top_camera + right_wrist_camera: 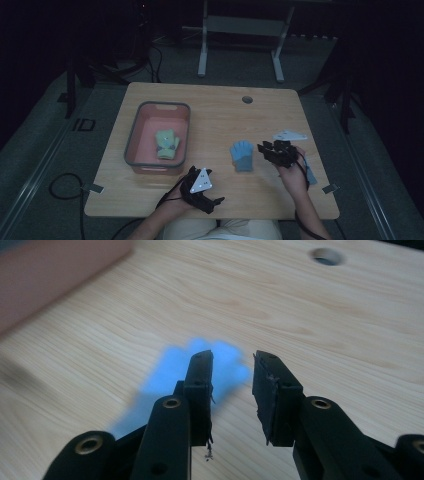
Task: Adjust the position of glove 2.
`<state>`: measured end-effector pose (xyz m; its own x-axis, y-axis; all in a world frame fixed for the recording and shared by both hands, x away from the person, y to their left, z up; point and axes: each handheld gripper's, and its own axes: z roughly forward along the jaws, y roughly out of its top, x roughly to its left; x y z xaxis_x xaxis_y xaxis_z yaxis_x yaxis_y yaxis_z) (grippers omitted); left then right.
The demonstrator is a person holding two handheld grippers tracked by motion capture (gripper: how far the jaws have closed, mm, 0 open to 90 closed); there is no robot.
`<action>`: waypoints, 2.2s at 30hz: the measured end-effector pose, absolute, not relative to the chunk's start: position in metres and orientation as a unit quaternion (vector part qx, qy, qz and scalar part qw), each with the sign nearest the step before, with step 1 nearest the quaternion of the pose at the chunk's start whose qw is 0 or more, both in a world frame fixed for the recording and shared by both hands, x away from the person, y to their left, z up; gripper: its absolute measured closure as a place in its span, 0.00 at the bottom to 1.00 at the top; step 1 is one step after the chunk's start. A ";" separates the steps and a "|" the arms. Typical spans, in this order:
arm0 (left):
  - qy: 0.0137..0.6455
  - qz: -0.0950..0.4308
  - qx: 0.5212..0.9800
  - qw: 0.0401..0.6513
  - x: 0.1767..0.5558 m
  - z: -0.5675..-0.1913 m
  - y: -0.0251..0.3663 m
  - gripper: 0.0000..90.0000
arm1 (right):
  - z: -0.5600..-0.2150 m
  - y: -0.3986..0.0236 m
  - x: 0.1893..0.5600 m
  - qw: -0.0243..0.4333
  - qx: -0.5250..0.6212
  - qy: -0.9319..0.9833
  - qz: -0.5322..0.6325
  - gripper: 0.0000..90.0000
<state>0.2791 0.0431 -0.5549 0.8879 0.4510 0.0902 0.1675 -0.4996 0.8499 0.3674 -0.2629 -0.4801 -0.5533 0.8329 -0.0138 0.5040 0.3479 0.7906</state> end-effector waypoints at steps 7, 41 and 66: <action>0.181 0.151 0.853 0.465 0.279 -0.555 0.043 0.02 | -0.488 -0.339 0.354 0.227 0.410 0.804 0.365 0.77; 0.183 0.148 0.854 0.465 0.279 -0.556 0.043 0.02 | -0.520 -0.357 0.336 0.248 0.520 0.749 0.326 0.98; 0.179 0.150 0.853 0.467 0.278 -0.555 0.043 0.02 | -0.538 -0.264 0.371 0.259 0.611 0.683 0.305 0.97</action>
<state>0.2781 0.0425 -0.5552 0.8909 0.4455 0.0887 0.1649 -0.4991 0.8507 0.3712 -0.2645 -0.5385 -0.1187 0.9927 0.0199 0.6772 0.0663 0.7328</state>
